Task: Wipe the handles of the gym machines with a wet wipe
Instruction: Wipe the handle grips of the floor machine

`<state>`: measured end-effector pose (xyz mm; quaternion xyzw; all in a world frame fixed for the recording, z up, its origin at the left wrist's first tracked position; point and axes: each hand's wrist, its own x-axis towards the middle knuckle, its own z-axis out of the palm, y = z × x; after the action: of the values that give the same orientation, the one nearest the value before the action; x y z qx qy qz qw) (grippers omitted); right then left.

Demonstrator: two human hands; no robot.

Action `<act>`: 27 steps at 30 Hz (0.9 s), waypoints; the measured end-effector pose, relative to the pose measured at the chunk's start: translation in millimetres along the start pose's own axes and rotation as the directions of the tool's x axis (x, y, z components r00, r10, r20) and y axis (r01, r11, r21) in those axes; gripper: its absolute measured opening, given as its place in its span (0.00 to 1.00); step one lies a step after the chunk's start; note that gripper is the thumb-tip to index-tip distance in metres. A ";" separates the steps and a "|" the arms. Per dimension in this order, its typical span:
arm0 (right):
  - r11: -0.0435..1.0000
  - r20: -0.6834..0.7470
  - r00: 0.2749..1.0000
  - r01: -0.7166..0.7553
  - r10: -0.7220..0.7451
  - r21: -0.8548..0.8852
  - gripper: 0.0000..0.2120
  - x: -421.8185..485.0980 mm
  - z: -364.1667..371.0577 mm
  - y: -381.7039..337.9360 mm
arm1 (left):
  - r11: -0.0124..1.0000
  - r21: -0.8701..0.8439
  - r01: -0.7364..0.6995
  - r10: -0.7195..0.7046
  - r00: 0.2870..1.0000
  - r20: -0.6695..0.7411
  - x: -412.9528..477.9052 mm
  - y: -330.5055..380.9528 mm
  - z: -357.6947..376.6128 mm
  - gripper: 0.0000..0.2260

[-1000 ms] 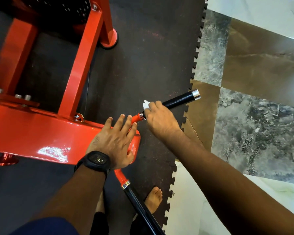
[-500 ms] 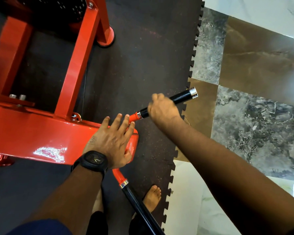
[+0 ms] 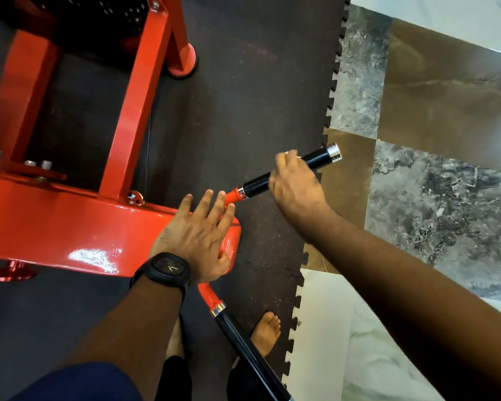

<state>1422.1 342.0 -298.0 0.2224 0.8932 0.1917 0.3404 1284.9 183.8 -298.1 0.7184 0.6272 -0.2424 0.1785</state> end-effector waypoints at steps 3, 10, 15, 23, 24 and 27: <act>0.993 -0.025 0.994 -0.105 0.103 -0.052 0.22 -1.6 5.1 28.9 | 1.000 0.002 0.006 -0.006 1.000 -0.010 0.2 -0.7 -1.0 0.40; 0.975 -0.053 0.980 -0.187 0.194 0.121 0.17 -6.9 9.2 19.3 | 1.000 -0.011 0.000 0.000 1.000 -0.011 -1.7 -0.5 -3.6 0.40; 0.953 -0.134 0.977 -0.121 0.164 0.279 0.22 -8.4 20.6 -3.6 | 1.000 -0.011 -0.003 0.003 1.000 -0.012 -1.7 0.4 -4.0 0.39; 0.568 -0.156 0.824 -0.226 0.545 0.792 0.25 -7.2 40.3 -29.9 | 1.000 0.003 0.004 -0.004 1.000 -0.028 0.3 -0.7 -0.1 0.42; 0.541 -0.204 0.789 -0.186 0.580 0.820 0.22 -5.4 48.0 -37.3 | 1.000 0.005 0.004 -0.004 1.000 -0.031 -0.1 -0.8 0.2 0.42; 0.156 -0.070 0.489 -0.138 0.870 0.978 0.11 -1.3 54.4 -45.5 | 1.000 0.013 0.001 -0.001 1.000 -0.031 1.0 -0.6 1.8 0.41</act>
<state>1448.5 314.1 -357.6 0.5984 0.7424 -0.1433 -0.2651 1284.1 183.7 -300.1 0.7230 0.6286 -0.2352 0.1640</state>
